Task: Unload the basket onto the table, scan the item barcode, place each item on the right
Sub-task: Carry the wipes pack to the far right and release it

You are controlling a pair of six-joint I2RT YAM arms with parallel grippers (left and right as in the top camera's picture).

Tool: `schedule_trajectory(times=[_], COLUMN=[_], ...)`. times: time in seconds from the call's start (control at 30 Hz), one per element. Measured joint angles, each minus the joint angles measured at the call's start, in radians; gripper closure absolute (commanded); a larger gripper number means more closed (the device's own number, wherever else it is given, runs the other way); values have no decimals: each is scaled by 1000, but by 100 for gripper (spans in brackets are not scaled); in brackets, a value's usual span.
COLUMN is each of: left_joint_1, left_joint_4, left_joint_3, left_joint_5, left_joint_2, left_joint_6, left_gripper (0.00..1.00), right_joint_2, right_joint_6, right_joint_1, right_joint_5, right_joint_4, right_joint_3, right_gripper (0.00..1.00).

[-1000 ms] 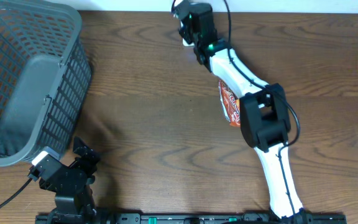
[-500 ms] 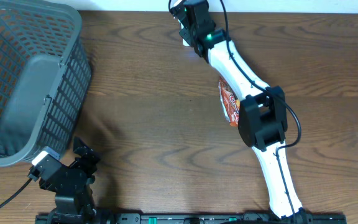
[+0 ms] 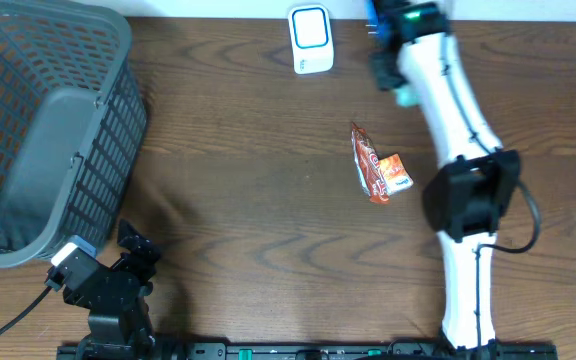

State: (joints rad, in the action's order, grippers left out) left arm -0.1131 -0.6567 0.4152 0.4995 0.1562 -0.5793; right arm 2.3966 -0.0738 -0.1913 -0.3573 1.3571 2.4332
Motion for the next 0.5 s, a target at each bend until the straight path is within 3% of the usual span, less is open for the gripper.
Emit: schedule_trajectory(times=[0.23,0.5], left_joint_1=[0,0], left_joint_4=[0,0], left_joint_3=[0,0], left_joint_5=[0,0], left_joint_2=[0,0], left_joint_6=[0,0], left_gripper=[7,7], right_joint_2=[0,0], right_joint_6=[-143,-201], right_joint_1=[289,560], right_joint_5=[-10,-25], right_joint_4=[55,-55], right_joint_3=[-6,-118], right_gripper=[99,99])
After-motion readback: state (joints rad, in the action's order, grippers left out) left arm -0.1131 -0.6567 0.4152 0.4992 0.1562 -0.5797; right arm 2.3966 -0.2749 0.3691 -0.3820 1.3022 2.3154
